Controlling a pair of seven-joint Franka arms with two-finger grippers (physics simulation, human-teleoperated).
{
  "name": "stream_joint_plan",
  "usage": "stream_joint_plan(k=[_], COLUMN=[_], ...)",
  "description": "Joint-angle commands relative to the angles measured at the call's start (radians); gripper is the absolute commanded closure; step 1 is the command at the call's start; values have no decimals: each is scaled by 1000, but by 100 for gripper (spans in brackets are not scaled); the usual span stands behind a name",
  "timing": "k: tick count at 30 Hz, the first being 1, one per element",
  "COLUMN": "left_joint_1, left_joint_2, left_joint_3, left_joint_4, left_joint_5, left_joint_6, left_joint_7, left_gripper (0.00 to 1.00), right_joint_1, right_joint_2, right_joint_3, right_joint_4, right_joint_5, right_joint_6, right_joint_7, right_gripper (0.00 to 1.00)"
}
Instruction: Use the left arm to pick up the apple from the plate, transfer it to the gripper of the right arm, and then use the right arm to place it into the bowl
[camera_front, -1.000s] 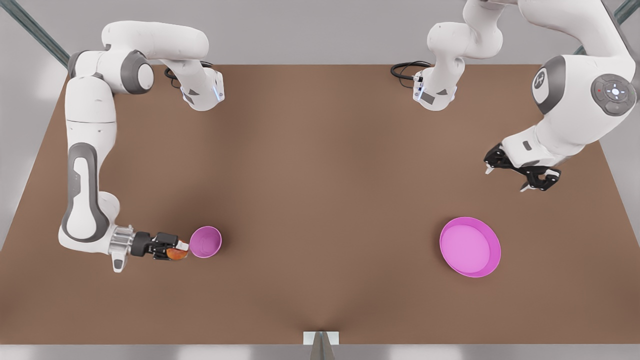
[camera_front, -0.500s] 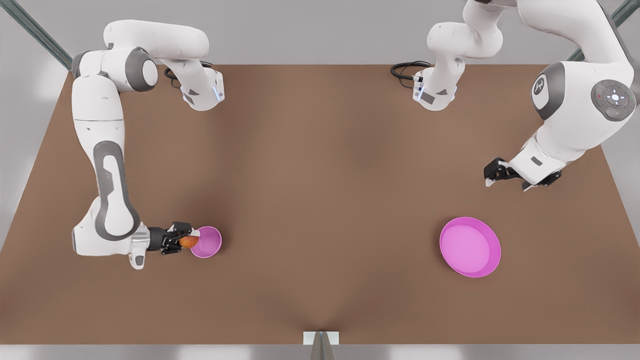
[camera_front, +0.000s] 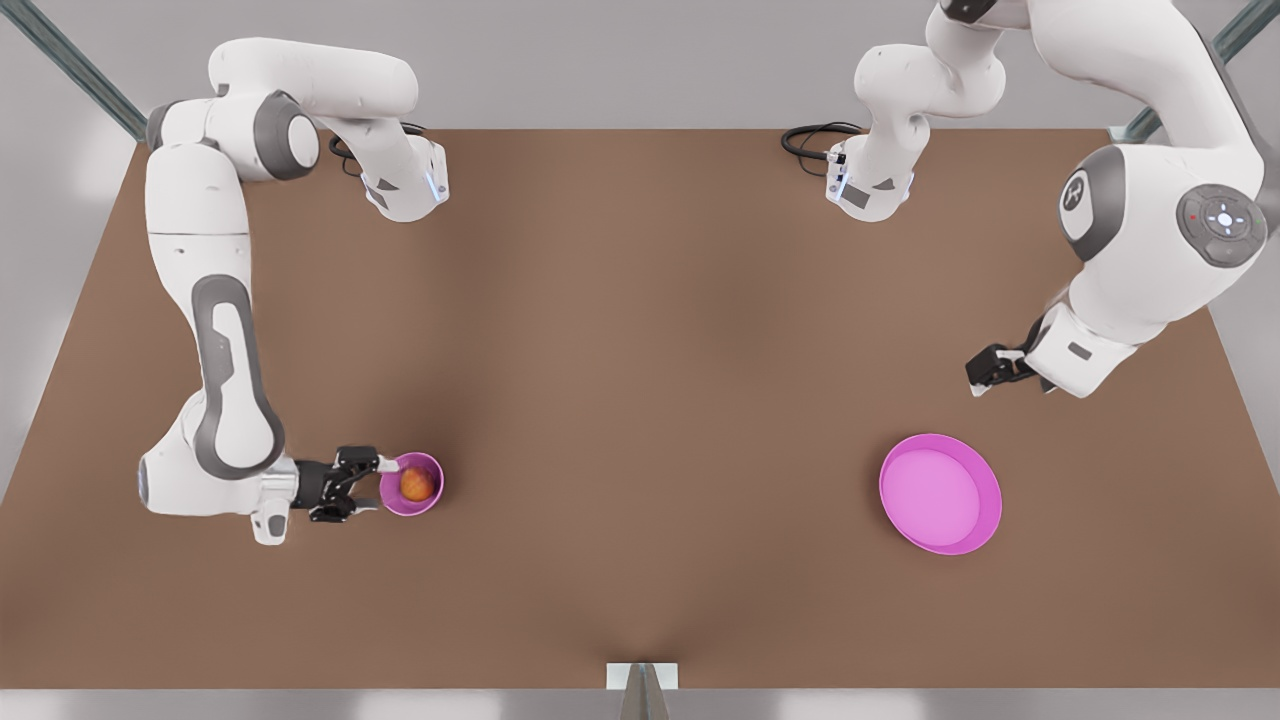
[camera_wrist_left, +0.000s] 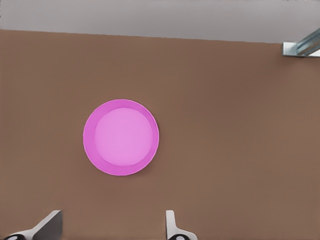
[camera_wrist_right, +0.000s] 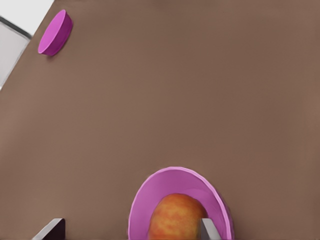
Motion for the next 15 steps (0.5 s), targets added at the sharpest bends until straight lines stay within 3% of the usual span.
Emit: stream_joint_plan(k=[1,4,9,11,15], left_joint_1=[0,-3,-7,-6,-7], left_joint_2=[0,68,83,82,82], left_joint_3=[-1,-1,-4,-4,-8], left_joint_4=[3,64,87,87,87], left_joint_5=[2,5,3,2,6], left_joint_6=[-12,-54,-66,-66,-66], left_joint_7=[-133,-21,18,92,95], left_gripper=[0,0,0,0,0], right_joint_1=[-1,160,269,251,255], right_joint_2=[-20,-235,-487,-728,-649], right_joint_3=[3,11,19,17,-18], right_joint_4=[123,146,134,-183,-159], right_joint_5=[-151,-570,-785,-779,-699], right_joint_6=[-154,-171,-408,-314,-247], right_joint_7=[173,467,1006,1170,1194], right_gripper=[0,0,0,1,0])
